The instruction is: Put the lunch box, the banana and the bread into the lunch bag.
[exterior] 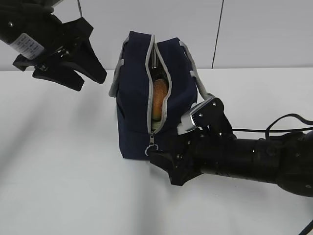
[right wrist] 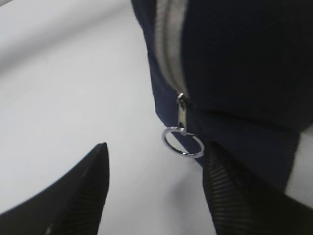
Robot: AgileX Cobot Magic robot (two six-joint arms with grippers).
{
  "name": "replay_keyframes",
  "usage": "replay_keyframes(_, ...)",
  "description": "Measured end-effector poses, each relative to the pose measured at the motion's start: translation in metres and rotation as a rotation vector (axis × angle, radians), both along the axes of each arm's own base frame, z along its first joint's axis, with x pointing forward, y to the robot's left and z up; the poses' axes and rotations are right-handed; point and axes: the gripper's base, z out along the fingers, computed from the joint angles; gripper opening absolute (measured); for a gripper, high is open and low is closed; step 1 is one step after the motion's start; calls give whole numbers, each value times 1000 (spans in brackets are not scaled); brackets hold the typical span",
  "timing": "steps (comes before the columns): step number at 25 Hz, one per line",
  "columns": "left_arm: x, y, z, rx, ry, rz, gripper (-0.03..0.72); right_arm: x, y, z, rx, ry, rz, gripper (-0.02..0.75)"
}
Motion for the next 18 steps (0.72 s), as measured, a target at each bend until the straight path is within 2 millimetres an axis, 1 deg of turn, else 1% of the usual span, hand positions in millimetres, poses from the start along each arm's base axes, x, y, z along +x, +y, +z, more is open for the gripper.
replay_keyframes(3,0,0,0,1,-4,2,435,8,-9,2,19,12,12,446)
replay_keyframes(6,0,0,0,1,-4,2,435,9,-11,2,16,12,33,445)
replay_keyframes(13,1,0,0,1,-6,3,435,7,-9,3,28,3,62,443)
replay_keyframes(18,1,0,0,1,-6,3,435,4,-8,0,7,2,114,442)
